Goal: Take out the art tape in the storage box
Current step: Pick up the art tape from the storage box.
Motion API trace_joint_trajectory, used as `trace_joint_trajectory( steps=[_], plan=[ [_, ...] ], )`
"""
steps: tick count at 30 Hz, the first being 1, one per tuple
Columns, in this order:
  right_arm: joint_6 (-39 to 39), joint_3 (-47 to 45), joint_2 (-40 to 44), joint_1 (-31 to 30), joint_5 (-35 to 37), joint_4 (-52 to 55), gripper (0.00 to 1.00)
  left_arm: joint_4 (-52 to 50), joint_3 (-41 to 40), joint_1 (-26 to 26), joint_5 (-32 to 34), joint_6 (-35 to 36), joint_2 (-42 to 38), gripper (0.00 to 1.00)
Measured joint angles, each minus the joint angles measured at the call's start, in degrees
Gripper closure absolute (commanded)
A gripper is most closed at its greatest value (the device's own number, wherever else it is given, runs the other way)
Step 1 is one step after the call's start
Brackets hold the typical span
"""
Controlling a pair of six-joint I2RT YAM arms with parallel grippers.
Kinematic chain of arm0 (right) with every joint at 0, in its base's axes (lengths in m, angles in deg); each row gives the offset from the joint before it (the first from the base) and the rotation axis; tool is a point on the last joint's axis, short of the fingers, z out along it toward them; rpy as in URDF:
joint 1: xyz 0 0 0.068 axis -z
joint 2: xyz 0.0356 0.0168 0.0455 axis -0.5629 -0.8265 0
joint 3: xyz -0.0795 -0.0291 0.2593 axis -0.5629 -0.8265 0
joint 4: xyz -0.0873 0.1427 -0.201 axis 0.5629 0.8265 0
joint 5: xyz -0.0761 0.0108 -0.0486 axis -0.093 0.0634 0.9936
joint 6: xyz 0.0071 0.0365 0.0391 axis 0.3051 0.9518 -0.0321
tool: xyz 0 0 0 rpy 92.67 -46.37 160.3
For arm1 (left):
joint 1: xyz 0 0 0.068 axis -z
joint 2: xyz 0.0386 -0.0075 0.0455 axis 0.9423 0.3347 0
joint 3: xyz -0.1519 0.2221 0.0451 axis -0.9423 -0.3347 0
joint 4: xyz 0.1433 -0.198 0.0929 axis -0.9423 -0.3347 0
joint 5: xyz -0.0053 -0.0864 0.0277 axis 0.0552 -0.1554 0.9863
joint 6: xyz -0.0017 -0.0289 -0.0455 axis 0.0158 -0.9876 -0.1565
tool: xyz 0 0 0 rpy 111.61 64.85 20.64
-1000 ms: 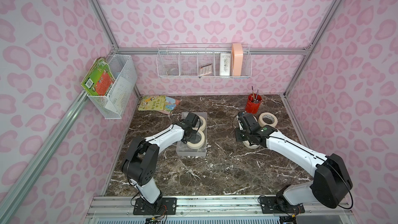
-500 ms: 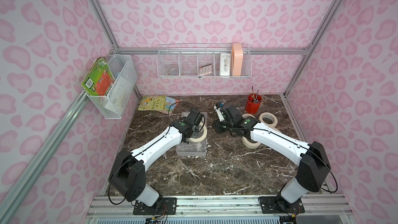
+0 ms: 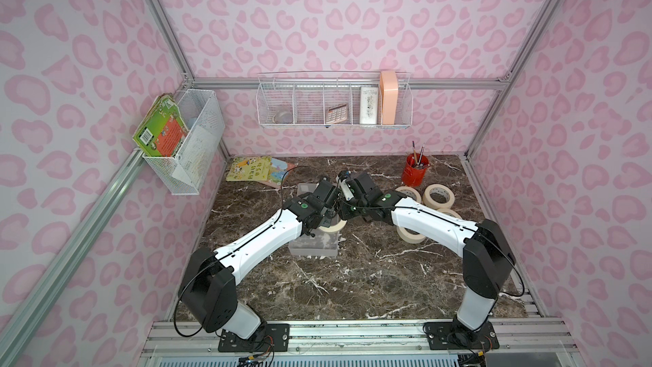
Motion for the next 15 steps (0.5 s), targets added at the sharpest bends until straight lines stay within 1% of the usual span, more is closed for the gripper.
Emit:
trace_joint_trajectory(
  steps=[1,2,3,4,6,7,8,10,11,12,15],
  plan=[
    [-0.66,-0.04,0.02,-0.07,0.11,0.11,0.91,0.13,0.00,0.00,-0.02,0.24,-0.22,0.94],
    [-1.05,-0.33,0.13,-0.26,1.38,0.26,1.00,0.52,0.00,0.00,-0.17,0.90,-0.46,0.88],
    [-1.44,-0.59,0.24,-0.52,1.75,0.61,1.00,0.44,0.00,0.09,-0.13,1.09,-0.63,0.79],
    [-1.90,-0.79,0.42,-0.57,1.88,1.16,1.00,0.46,-0.09,0.22,-0.52,1.31,-0.76,0.67],
    [-1.70,-0.96,0.92,-0.35,3.19,1.81,1.00,2.47,-1.01,0.20,-1.62,1.25,-1.55,0.39],
    [-1.20,-1.16,1.25,0.07,3.74,1.90,1.00,3.63,-1.66,0.11,-2.16,1.01,-2.40,0.26],
    [-0.63,-1.38,1.62,0.68,4.31,1.84,1.00,4.59,-2.43,0.04,-2.86,0.90,-3.45,0.17],
    [-0.07,-1.97,2.19,1.97,5.33,1.64,1.00,6.58,-3.50,-0.04,-4.15,0.92,-5.29,0.08],
    [0.22,-2.45,2.45,2.73,5.70,1.53,1.00,7.72,-3.98,-0.02,-5.03,0.87,-6.40,0.05],
    [0.26,-3.04,2.71,3.48,5.92,1.49,1.00,8.48,-4.28,0.00,-5.57,0.92,-7.30,0.03],
    [0.50,-4.76,3.43,6.16,6.60,1.33,1.00,10.75,-4.55,-0.09,-6.58,1.11,-10.32,0.02]
  ],
)
